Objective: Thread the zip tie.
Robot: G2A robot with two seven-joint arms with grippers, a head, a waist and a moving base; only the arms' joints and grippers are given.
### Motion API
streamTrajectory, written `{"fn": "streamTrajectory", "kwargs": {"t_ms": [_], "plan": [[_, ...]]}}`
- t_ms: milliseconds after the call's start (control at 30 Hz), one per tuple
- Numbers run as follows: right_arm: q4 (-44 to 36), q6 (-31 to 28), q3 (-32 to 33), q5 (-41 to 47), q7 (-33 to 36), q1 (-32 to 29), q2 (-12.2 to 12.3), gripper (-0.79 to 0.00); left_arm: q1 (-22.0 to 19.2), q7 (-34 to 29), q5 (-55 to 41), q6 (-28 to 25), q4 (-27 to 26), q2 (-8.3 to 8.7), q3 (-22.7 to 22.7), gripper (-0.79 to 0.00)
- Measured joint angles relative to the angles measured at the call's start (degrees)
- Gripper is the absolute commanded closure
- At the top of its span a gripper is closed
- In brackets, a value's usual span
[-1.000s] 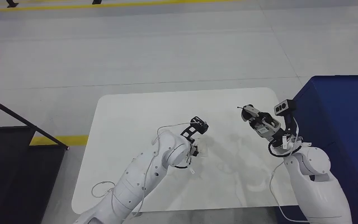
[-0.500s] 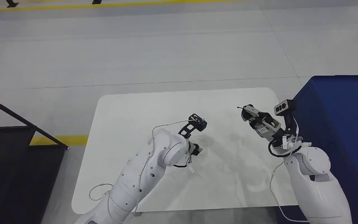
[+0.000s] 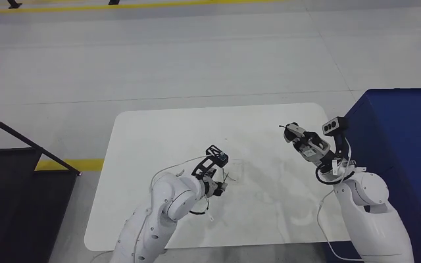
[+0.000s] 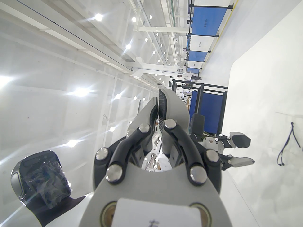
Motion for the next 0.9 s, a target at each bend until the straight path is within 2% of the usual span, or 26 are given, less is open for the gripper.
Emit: {"fn": "streamTrajectory", "kwargs": {"t_ms": [167, 233, 300, 367, 433, 500, 900], "plan": [[0.0, 0.0, 0.0, 0.0, 0.0, 0.0, 0.0, 0.0, 0.37, 0.38, 0.87, 0.48, 0.39, 0.06, 0.16, -0.785], [0.0, 0.0, 0.0, 0.0, 0.0, 0.0, 0.0, 0.0, 1.39, -0.13, 3.78, 2.33, 0.06, 0.22, 0.63, -0.767], [0.0, 0.0, 0.0, 0.0, 0.0, 0.0, 0.0, 0.0, 2.82, -1.95, 4.68, 3.73, -1.58, 0.39, 0.73, -0.631], [0.0, 0.0, 0.0, 0.0, 0.0, 0.0, 0.0, 0.0, 3.97, -3.55, 4.89, 4.41, -2.86, 0.65, 0.02, -0.579], [0.0, 0.0, 0.0, 0.0, 0.0, 0.0, 0.0, 0.0, 5.05, -4.72, 5.49, 5.01, -3.6, 0.91, -0.71, -0.443], [0.0, 0.0, 0.0, 0.0, 0.0, 0.0, 0.0, 0.0, 5.48, -4.75, 5.28, 4.63, -3.37, 1.04, -0.82, -0.394], [0.0, 0.0, 0.0, 0.0, 0.0, 0.0, 0.0, 0.0, 0.6, -0.81, 7.4, 5.32, 5.09, -0.06, 4.78, -0.311]]}}
